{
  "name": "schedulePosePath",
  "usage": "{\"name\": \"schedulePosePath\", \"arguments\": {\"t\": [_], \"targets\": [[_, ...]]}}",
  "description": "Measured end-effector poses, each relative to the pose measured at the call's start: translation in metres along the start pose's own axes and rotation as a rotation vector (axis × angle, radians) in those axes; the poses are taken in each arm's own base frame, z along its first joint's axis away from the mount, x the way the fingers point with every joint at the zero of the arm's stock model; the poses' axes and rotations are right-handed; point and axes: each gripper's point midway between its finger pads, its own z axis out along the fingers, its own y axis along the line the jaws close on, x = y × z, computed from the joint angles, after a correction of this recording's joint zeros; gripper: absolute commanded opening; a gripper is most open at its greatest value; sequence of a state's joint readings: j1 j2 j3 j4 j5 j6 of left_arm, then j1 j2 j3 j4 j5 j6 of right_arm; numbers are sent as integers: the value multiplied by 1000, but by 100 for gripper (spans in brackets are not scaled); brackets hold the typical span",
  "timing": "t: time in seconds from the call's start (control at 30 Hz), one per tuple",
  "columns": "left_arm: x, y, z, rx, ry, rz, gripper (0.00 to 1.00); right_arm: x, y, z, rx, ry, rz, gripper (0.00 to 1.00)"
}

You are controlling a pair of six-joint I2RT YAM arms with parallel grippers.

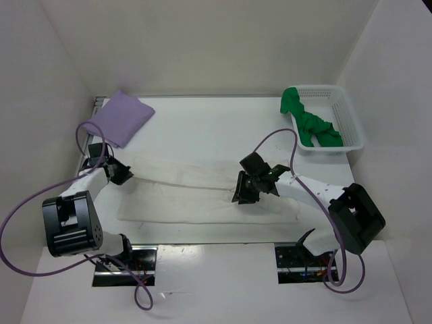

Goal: Fold and stack the t-shirts
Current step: Fold the other side of the tshirt into a rectangle

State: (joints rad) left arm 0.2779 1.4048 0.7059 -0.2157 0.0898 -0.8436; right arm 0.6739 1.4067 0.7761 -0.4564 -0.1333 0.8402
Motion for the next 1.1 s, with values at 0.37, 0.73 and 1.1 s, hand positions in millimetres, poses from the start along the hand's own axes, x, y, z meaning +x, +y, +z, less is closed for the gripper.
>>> {"name": "schedulePosePath", "arguments": {"t": [0.37, 0.73, 1.1], "targets": [[-7, 1, -18, -27, -35, 15, 2, 6, -7, 13, 10, 22, -6, 49], [-15, 20, -40, -87, -80, 64, 22, 19, -22, 19, 34, 49, 17, 53], [-17, 21, -43, -91, -90, 77, 30, 3, -1, -17, -37, -39, -4, 32]]}}
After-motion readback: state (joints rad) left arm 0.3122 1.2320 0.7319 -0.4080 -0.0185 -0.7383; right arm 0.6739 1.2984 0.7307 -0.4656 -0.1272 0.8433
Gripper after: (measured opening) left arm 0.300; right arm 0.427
